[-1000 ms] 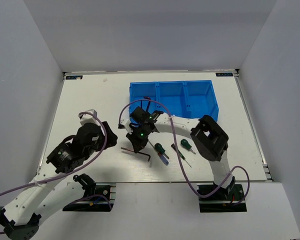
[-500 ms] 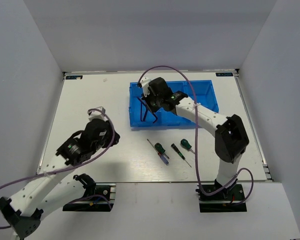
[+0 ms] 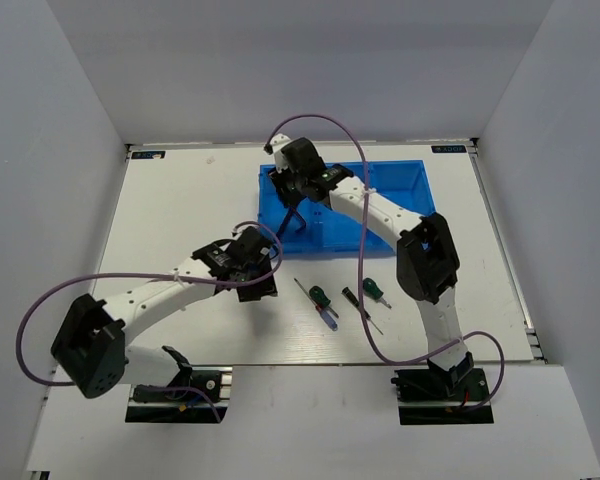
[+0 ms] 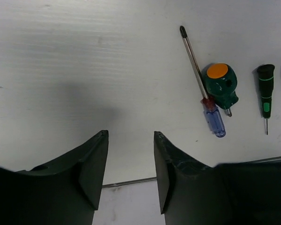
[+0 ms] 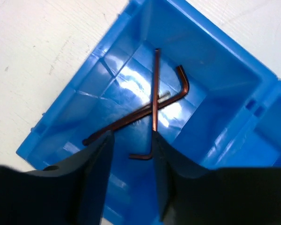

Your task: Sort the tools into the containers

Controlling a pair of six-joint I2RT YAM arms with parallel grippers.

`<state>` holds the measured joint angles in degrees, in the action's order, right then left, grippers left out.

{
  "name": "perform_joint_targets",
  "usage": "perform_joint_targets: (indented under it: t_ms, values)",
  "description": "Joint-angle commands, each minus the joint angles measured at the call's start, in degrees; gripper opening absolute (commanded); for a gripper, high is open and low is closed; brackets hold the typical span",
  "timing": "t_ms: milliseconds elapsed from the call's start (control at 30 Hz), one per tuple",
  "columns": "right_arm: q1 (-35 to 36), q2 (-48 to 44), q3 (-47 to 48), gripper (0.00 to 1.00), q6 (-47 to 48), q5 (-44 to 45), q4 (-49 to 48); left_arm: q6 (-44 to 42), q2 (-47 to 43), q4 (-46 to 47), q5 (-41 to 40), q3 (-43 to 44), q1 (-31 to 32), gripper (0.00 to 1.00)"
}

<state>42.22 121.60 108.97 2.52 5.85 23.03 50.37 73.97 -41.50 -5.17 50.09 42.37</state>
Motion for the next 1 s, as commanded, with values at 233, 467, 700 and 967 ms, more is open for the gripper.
perform_joint_targets:
  t_ms: [233, 467, 700, 967]
  values:
    - [-11.54, -25.78, -25.95, 0.00, 5.33, -30.75, 8.34, 3.68, 14.00, 9.41, 5.34, 9.50, 5.35, 0.09]
    - [-9.26, -40.12, -50.93, 0.45, 11.89, -37.75, 5.64, 9.39, 8.75, 4.24, -3.08, 6.79, 6.06, 0.52]
    - [-2.59, -32.51, -49.92, 0.64, 7.94, -28.89, 0.62, 11.76, -2.59, -0.25, -6.52, -0.32, 6.06, 0.73]
    - [1.63, -25.45, -47.18, 0.66, 6.53, -22.55, -1.49, 14.32, -7.97, -1.39, -7.04, -3.68, 6.06, 0.73]
